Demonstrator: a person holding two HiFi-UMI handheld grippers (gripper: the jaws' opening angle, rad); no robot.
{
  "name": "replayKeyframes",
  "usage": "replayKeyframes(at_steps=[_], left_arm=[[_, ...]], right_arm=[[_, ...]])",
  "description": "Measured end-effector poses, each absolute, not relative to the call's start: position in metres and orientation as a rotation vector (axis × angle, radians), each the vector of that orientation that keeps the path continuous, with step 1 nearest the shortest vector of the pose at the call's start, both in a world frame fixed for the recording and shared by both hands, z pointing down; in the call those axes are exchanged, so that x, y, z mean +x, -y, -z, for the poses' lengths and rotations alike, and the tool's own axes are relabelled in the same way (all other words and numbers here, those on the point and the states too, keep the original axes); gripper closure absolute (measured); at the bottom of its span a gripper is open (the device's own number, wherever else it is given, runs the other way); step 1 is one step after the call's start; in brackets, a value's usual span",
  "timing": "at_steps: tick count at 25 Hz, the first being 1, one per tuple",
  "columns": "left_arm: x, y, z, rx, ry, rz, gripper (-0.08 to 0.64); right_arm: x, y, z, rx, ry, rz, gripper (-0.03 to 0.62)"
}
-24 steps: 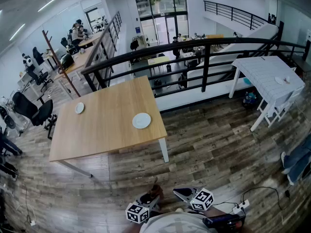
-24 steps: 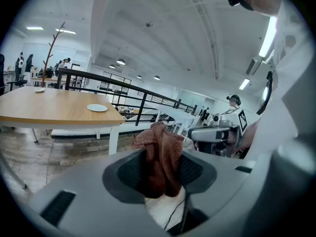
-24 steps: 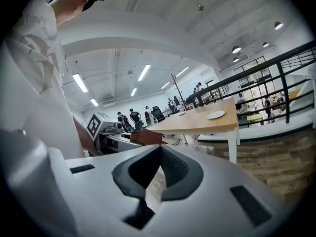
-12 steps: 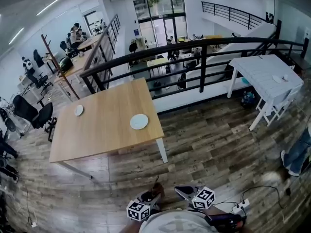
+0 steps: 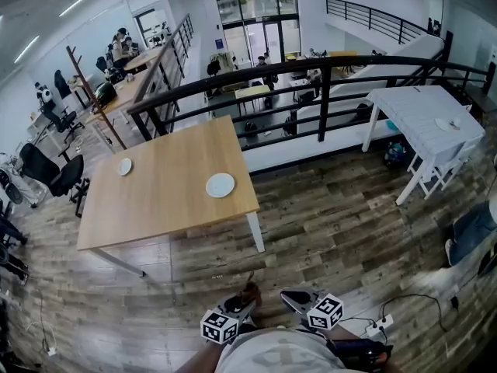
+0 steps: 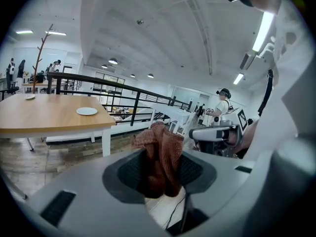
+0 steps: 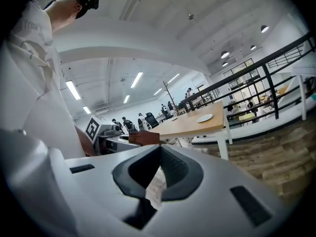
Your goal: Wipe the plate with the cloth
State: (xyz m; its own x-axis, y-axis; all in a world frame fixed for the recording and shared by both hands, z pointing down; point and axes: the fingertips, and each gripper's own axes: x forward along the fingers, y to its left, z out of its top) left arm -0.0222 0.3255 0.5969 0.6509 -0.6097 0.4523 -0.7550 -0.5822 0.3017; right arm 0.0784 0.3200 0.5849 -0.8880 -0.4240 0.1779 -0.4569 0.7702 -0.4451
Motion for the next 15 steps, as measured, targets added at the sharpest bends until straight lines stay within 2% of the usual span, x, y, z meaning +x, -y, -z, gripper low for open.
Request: replayKeyframes(at_steps=[15], left_arm=[[-0.030,-0.329,-0.606,2.388,1.033,-0.436,0.391]], right_arm=[[0.076,-0.325,-0.598,0.771,2.849,-0.797,0.580]])
